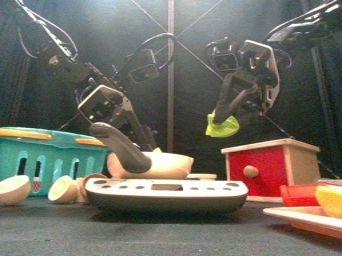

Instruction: Grab starfruit bottom

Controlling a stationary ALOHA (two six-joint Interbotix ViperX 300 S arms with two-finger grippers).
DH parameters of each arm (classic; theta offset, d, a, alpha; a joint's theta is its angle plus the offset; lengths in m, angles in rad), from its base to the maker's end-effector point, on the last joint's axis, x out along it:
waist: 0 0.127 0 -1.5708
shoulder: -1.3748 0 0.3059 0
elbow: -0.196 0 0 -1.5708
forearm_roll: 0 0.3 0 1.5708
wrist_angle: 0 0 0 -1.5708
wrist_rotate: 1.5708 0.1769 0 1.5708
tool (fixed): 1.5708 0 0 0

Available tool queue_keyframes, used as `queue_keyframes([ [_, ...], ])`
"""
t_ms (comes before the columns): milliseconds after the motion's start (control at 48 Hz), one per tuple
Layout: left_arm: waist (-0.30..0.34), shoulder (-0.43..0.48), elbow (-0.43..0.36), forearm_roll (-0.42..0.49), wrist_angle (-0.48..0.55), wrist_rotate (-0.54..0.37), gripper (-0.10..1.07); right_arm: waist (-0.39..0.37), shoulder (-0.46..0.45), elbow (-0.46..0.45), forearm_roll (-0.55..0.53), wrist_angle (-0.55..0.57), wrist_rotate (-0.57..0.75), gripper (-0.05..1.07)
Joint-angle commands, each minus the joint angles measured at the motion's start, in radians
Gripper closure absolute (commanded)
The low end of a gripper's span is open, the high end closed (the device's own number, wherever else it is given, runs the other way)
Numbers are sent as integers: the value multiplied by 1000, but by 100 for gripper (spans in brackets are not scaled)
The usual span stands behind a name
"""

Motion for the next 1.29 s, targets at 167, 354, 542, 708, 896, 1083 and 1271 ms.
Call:
queue_keyframes([
  [167,-9,6,-26,51,20,-3,0,-5,-15,-9,0,-6,0,43],
  [354,-9,12,-41,66,34,-2,1,-5,-15,-8,0,-6,0,43],
  [542,-15,14,-41,94,71,-3,5,-5,-15,-6,3,-6,0,43],
  [708,-18,15,-49,94,81,-3,11,-5,-15,-5,3,-6,0,43],
  [896,-17,14,-57,92,81,-5,18,-3,-15,-5,5,-6,0,43],
  [1083,-17,14,-63,92,81,-5,19,-3,-15,-2,3,-6,0,43],
  [1271,-25,-6,-57,91,81,-5,19,0,-15,-2,3,-6,0,43],
])
